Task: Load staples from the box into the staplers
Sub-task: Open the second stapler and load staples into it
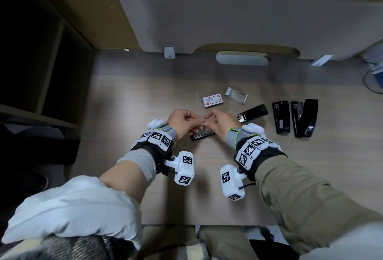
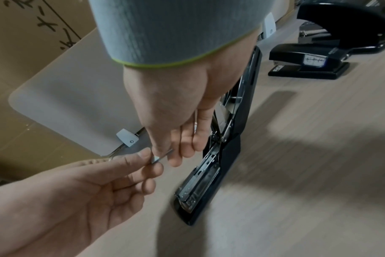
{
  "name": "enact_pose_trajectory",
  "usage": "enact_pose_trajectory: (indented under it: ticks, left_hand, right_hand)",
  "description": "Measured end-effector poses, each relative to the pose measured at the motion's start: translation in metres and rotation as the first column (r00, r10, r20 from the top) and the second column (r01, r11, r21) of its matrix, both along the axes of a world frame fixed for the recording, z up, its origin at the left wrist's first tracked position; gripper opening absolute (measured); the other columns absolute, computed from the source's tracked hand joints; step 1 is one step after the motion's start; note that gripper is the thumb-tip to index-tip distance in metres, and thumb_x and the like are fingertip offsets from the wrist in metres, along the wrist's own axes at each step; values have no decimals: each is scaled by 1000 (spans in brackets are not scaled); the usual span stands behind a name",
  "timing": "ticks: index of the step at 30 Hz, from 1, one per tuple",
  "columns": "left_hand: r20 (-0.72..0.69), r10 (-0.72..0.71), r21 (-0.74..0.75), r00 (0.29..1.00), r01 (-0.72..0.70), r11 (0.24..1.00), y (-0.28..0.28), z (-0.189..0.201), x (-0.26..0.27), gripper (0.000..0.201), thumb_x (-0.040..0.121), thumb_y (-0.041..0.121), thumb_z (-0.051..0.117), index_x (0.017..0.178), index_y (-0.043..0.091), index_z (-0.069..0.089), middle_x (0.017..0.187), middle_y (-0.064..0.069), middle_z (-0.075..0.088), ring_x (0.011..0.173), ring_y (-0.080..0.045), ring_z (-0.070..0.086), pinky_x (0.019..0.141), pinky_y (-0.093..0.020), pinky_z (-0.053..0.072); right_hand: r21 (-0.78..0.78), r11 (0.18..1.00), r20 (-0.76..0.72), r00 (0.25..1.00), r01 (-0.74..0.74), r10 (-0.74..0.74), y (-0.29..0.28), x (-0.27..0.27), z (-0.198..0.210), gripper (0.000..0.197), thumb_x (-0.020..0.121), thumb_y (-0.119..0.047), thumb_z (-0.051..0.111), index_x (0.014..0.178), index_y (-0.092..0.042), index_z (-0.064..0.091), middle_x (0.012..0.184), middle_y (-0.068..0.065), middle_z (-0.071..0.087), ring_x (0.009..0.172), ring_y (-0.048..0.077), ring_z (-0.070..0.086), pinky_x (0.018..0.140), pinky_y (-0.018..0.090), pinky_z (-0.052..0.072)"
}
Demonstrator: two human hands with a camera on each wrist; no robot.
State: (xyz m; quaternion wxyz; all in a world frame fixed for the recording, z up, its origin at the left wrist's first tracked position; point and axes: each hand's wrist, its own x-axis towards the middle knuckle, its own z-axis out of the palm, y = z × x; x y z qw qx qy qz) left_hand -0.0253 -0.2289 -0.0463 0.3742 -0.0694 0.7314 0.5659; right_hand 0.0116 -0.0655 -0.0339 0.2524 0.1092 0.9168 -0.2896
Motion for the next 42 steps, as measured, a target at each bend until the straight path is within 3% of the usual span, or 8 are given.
enact_pose_trajectory:
  ticks: [5, 14, 18, 22, 26, 33, 38, 42]
  left_hand:
    - [54, 44, 30, 998, -45, 999, 0, 0, -3, 7, 88, 5, 70, 90, -2, 69, 73, -13, 71, 47, -10, 59, 51, -18, 52]
    - [89, -29, -183, 996, 45, 982, -11, -23, 6, 27, 75, 15, 83, 86, 13, 58, 74, -13, 70, 52, -22, 57, 43, -23, 45]
    - [131, -128, -202, 983, 153, 967, -2, -36, 19, 38, 66, 21, 90, 86, 17, 58, 71, -4, 69, 53, -20, 61, 43, -23, 44]
    - [79, -97, -191, 992, 111, 975, 1, -45, 24, 30, 68, 12, 87, 87, 16, 63, 59, 0, 61, 43, -14, 55, 44, -23, 46]
    - [116, -57, -159, 992, 75, 984, 2, -47, 24, 24, 74, 9, 84, 87, 15, 65, 52, 6, 60, 42, -12, 61, 45, -22, 48]
    - [117, -8, -192, 993, 31, 981, -1, -45, 15, 23, 74, 9, 83, 93, 11, 70, 54, 5, 59, 55, -18, 60, 48, -23, 47]
    - [177, -35, -206, 984, 72, 976, 2, -41, 10, 13, 79, 22, 76, 73, 16, 66, 68, -5, 68, 58, -19, 58, 50, -22, 42]
    - [159, -36, -295, 987, 82, 952, 10, -41, 9, 9, 74, 22, 76, 76, 15, 70, 69, -11, 68, 58, -22, 55, 49, -24, 42]
  right_hand:
    - [-10, 999, -37, 998, 44, -44, -3, -4, 1, 23, 73, -40, 80, 86, -30, 64, 71, -10, 61, 77, 18, 64, 74, 33, 54]
    - [247, 951, 31, 983, -185, 183, -6, -11, -2, 25, 87, -15, 62, 106, -30, 69, 113, -1, 64, 106, 24, 61, 79, 27, 45]
    - [275, 936, 56, 976, -219, 211, -8, -9, -11, 22, 90, -15, 59, 108, -27, 66, 111, 1, 68, 105, 26, 62, 75, 26, 43]
    - [325, 899, 95, 956, -294, 278, -8, -7, -13, 20, 91, -27, 58, 111, -31, 65, 108, 5, 69, 102, 30, 64, 77, 29, 46]
    - [412, 811, 135, 908, -416, 397, -8, -10, -18, 23, 92, -19, 56, 111, -26, 67, 113, 5, 64, 110, 29, 58, 79, 31, 46]
    - [457, 774, 194, 898, -439, 395, -11, -16, -18, 23, 93, -14, 55, 112, -18, 67, 110, 8, 66, 98, 32, 64, 71, 29, 40]
    - [432, 823, 204, 929, -368, 308, -12, -18, -20, 25, 90, -7, 52, 108, -15, 68, 109, 9, 67, 92, 30, 63, 71, 27, 37]
    - [353, 889, 249, 945, -293, 213, -9, -25, -23, 28, 87, -4, 51, 104, -14, 71, 109, 8, 68, 83, 26, 56, 73, 25, 39]
